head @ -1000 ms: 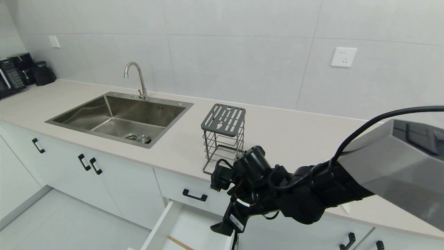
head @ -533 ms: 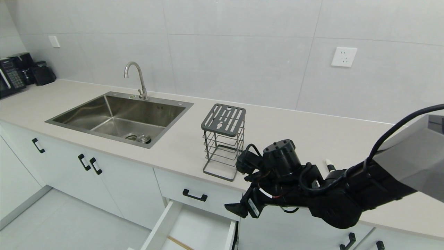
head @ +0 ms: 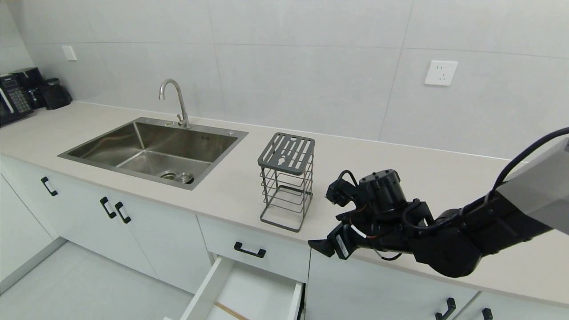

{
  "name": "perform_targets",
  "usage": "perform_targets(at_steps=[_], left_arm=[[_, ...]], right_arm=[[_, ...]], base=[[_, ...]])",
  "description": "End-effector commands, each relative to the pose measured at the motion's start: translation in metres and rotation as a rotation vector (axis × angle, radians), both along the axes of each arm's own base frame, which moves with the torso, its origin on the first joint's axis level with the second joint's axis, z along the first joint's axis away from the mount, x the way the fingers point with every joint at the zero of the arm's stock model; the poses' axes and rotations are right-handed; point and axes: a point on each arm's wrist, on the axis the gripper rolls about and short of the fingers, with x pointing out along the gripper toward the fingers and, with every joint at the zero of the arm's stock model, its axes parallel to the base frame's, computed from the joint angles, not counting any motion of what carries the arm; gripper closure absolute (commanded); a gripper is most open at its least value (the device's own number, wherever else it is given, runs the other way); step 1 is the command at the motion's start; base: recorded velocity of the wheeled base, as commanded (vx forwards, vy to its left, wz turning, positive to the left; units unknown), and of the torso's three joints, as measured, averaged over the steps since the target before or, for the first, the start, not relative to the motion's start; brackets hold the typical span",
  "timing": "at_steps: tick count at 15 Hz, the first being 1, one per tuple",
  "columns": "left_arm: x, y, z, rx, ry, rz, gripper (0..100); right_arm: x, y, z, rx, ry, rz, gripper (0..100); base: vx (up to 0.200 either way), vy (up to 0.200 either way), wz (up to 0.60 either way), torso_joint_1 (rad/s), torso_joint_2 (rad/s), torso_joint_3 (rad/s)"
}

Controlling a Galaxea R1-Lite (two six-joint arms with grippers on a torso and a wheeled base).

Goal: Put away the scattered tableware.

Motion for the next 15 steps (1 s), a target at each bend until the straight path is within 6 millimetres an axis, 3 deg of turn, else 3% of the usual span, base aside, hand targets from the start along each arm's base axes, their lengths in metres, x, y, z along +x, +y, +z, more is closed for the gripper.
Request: perform_targets(at_steps=[1,3,4,11,15], left_arm=[[0.0,0.0,0.0,0.001,0.001,0.0,0],[0.0,0.0,0.0,0.001,0.001,0.0,0],[0.0,0.0,0.0,-0.001,0.001,0.0,0],[0.0,0.0,0.0,-0.001,0.001,0.0,0],[0.0,0.0,0.0,-0.001,0.001,0.0,0]], right_arm=[[0.008,-0.013,-0.001,-0.006,0.002,-0.04,0],[0.013,-0.023,-0.003,-0.013,0.006,-0.07,0],[0.025,-0.046,-0.008,-0.06,-0.014,-0.094,0],[0.04,-0.09,-0.027,-0.133,-0.002,-0.095,0],[0.043,-0.094,-0.038,-0.15,0.018,-0.079,0]], base=[[0.0,0.0,0.0,0.0,0.0,0.0],[0.0,0.0,0.0,0.0,0.0,0.0],[0.0,0.0,0.0,0.0,0.0,0.0],[0.0,0.0,0.0,0.0,0.0,0.0],[0.0,0.0,0.0,0.0,0.0,0.0]])
